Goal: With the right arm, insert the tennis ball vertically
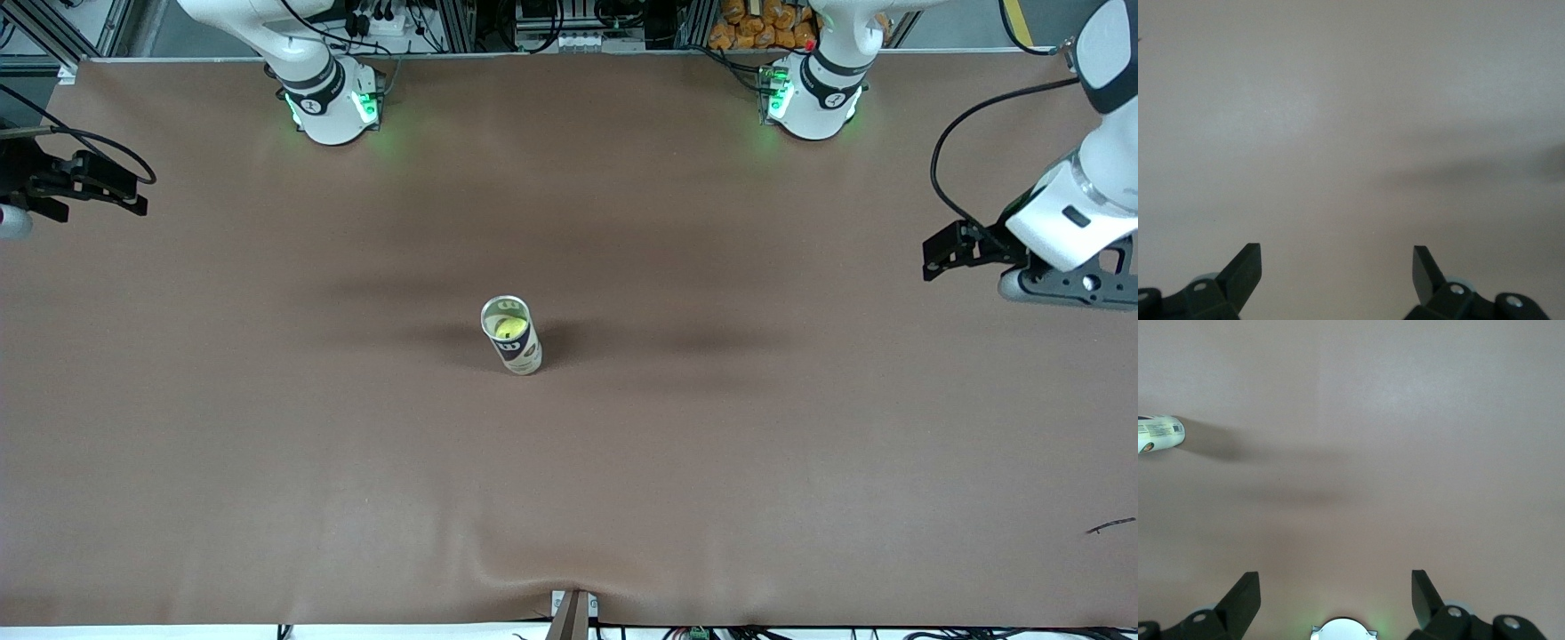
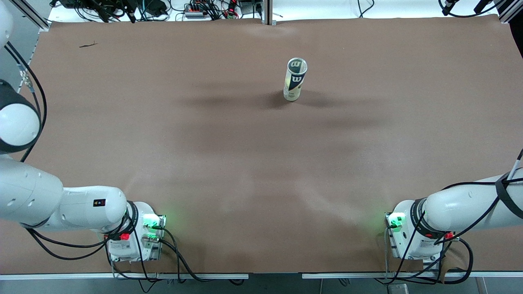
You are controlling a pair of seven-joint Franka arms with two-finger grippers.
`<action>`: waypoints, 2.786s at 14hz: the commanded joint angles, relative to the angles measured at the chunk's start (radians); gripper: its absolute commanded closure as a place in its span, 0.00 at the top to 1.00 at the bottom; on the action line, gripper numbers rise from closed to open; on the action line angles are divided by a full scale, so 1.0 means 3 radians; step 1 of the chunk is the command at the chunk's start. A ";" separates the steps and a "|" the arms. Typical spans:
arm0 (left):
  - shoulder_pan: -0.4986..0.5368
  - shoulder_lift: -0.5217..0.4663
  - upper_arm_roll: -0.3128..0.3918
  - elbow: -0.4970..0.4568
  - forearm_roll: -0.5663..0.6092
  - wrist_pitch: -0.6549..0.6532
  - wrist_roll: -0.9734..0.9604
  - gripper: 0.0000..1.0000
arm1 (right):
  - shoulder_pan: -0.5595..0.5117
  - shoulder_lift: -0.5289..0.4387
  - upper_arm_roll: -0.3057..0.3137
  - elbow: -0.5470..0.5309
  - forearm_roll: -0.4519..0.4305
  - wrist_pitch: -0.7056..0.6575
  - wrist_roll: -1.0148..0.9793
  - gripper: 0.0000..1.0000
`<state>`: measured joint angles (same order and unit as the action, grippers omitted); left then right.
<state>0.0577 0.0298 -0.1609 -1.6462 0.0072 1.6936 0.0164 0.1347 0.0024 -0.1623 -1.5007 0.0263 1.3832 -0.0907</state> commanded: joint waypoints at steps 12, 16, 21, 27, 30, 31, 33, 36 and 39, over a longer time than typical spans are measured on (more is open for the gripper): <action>0.0099 -0.0595 -0.0067 -0.0239 0.0166 -0.0394 -0.0166 1.00 | 0.0042 -0.0034 -0.0021 0.0017 -0.0016 -0.0050 -0.0009 1.00; 0.0089 -0.0575 -0.0031 -0.0204 0.0078 -0.0414 -0.0321 1.00 | 0.0042 -0.0034 -0.0027 0.0017 -0.0021 -0.0050 -0.0009 1.00; 0.0002 -0.0534 -0.0006 -0.0132 0.0078 -0.0414 -0.0494 1.00 | 0.0006 -0.0034 -0.0037 0.0022 -0.0057 0.0011 -0.0009 1.00; -0.0208 -0.0529 0.0204 -0.0132 0.0032 -0.0419 -0.0653 1.00 | 0.0001 -0.0034 -0.0047 0.0037 -0.0052 0.0078 -0.0004 1.00; -0.0213 -0.0529 0.0204 -0.0137 -0.0039 -0.0481 -0.0658 1.00 | 0.0001 -0.0034 -0.0047 0.0032 -0.0037 0.0083 0.0001 1.00; -0.0213 -0.0529 0.0204 -0.0137 -0.0039 -0.0486 -0.0653 1.00 | 0.0001 -0.0034 -0.0047 0.0032 -0.0037 0.0083 0.0001 1.00; -0.0213 -0.0509 0.0204 -0.0137 -0.0034 -0.0501 -0.0653 1.00 | 0.0001 -0.0034 -0.0047 0.0032 -0.0032 0.0083 0.0001 1.00; -0.0182 -0.0508 0.0204 -0.0132 -0.0039 -0.0501 -0.0638 1.00 | 0.0001 -0.0034 -0.0047 0.0037 -0.0032 0.0083 0.0001 1.00; -0.0177 -0.0508 0.0224 -0.0132 -0.0029 -0.0506 -0.0653 1.00 | 0.0001 -0.0034 -0.0047 0.0032 -0.0032 0.0078 0.0001 1.00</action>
<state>0.0031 -0.1251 -0.0976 -1.7003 0.0091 1.5597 -0.1633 0.1346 0.0024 -0.1782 -1.4938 0.0248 1.4089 -0.0906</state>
